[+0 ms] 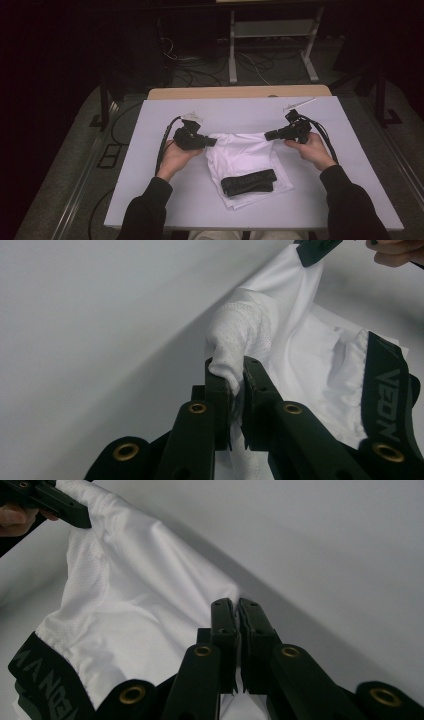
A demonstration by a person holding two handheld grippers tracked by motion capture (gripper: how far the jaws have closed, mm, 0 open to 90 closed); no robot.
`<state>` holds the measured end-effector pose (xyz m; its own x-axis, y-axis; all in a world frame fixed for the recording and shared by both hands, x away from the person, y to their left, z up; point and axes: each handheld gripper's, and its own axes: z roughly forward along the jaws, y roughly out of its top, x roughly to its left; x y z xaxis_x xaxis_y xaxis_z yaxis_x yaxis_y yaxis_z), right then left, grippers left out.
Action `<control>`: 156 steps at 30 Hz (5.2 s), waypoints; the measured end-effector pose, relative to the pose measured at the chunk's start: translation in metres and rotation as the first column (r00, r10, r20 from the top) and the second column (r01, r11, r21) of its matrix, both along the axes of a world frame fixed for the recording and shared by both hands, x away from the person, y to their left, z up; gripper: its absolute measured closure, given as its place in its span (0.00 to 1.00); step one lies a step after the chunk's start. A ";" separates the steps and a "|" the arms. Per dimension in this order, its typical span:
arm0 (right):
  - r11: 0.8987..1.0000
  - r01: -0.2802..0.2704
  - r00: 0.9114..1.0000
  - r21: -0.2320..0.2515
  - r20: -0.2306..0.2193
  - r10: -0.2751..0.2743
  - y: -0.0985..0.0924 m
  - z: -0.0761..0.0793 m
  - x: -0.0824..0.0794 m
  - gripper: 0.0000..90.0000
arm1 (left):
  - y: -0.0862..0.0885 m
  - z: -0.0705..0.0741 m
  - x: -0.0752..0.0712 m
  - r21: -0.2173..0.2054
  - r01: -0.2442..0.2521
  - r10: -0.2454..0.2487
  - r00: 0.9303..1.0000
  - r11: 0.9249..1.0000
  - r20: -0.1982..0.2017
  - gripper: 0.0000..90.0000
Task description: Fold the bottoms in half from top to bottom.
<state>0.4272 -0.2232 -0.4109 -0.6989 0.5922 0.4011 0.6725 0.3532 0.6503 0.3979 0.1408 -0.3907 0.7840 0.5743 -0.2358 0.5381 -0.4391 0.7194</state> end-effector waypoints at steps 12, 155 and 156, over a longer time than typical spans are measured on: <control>0.997 0.070 0.997 0.032 0.021 -0.071 0.003 -0.002 0.010 0.94 | 0.002 0.003 0.028 0.031 0.006 -0.006 1.000 1.000 0.023 0.92; 0.960 0.281 0.925 -0.002 0.266 -0.270 -0.099 -0.016 -0.146 0.00 | 0.113 -0.022 -0.114 -0.224 -0.270 0.318 0.923 0.937 0.215 0.00; 0.961 0.277 0.925 -0.006 0.271 -0.265 -0.099 -0.016 -0.146 0.00 | 0.113 -0.022 -0.115 -0.225 -0.270 0.318 0.924 0.936 0.215 0.00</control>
